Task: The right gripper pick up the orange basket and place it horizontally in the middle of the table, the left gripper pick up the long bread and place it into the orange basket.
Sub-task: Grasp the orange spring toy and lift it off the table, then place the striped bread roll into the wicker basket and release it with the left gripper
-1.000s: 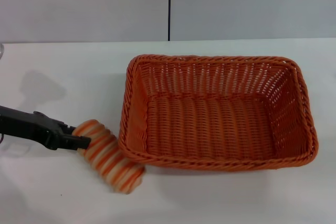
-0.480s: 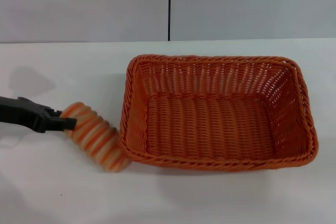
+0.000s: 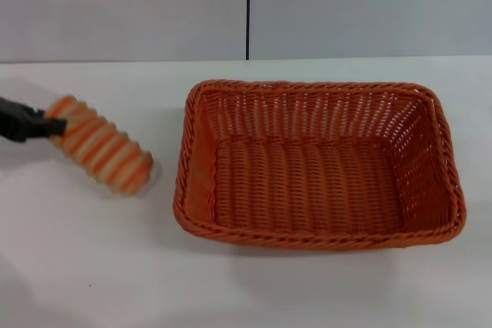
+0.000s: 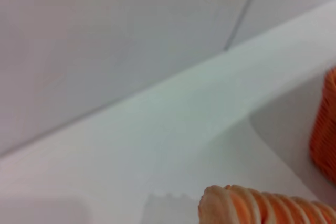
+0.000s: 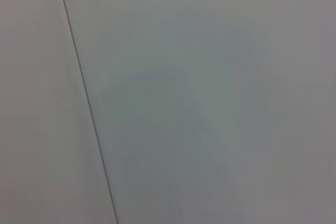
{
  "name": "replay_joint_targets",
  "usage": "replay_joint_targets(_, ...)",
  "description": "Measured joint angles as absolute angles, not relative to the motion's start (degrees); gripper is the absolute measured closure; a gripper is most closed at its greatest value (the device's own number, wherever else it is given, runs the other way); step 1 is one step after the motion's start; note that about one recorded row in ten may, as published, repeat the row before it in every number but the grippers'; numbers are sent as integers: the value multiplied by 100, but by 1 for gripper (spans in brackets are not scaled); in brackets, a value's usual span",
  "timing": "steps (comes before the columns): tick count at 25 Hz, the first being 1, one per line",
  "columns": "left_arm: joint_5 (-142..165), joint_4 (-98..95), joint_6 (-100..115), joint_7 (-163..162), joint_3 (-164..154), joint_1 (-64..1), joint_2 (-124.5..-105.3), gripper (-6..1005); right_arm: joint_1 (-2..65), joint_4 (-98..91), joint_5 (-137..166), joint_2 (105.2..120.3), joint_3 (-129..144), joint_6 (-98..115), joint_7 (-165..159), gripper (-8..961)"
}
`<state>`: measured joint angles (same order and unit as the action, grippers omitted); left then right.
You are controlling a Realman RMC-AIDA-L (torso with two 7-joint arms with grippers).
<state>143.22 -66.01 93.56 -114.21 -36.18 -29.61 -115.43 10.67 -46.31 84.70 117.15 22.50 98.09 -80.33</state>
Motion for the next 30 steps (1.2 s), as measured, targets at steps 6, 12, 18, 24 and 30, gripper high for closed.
replay_joint_targets(6,14123,-6764,9475,-11613,-3298,-3277,-11433,784,1110,-4616,8464,11716,2250,9809,-8033,324)
replay_joint_targets(12,13617,-6833,9852,-12172,-3272,-3521,-11298,817,1124,-4618,8461,11702,2249,9808,-8033,324)
replay_joint_targets(18,12885,-7010,10282,-12592,-3269,-3500,-11490,822,1141,-4616,8455,11699,2241,9808,-7994,324)
replay_joint_targets(24,12219,-7353,10301,-12727,-3671,-3183,-11844,829,1149,-4613,8454,11726,2240,9808,-7959,325)
replay_joint_targets(30,11138,-7428,10049,-12570,-4874,-2678,-11830,838,1111,-4599,8455,11743,2241,9849,-7942,325)
